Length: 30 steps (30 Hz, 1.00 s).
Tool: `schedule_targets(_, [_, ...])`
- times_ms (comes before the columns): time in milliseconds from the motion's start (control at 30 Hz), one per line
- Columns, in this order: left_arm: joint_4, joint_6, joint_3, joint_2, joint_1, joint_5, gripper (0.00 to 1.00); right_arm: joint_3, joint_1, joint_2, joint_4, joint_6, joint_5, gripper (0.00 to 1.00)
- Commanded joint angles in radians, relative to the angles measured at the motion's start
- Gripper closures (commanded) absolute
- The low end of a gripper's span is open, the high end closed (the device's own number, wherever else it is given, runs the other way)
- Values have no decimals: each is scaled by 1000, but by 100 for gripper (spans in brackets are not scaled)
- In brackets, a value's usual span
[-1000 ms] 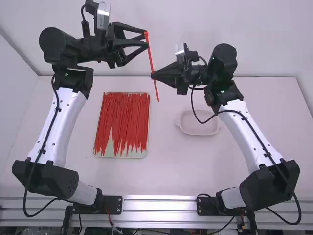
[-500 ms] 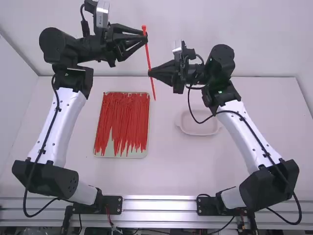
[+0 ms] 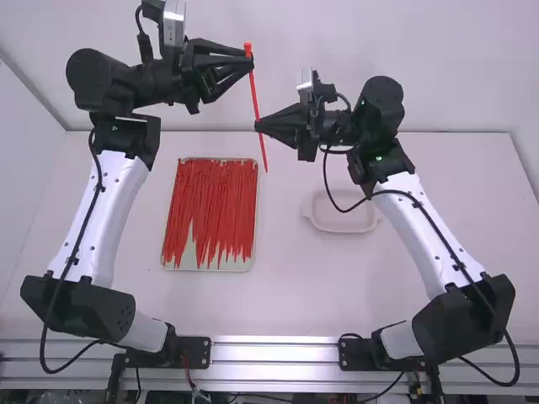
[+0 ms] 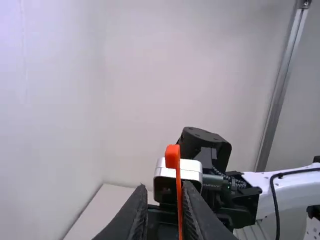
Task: Fasten the cable tie
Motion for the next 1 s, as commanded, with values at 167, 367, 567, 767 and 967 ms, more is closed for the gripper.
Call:
schedule_targets(167, [10,1,16,5,3,-14,91,21,0,2,-24,-9,-3,100])
schedule_targets(367, [10,1,16,5,3,-14,98,21,0,2,-26,-9,-3,100])
schedule_targets(567, [2,2,16,5,3,-11,98,21,-1,2,-26,-10,-3,100])
schedule_targets(767, [-3,9,14,5,4,-14,98,21,-2,2,-22,-10,1,4])
schedule_targets(967, [-129,114,14,5,4,-58,98,21,-40,2,-22,-4,2,1])
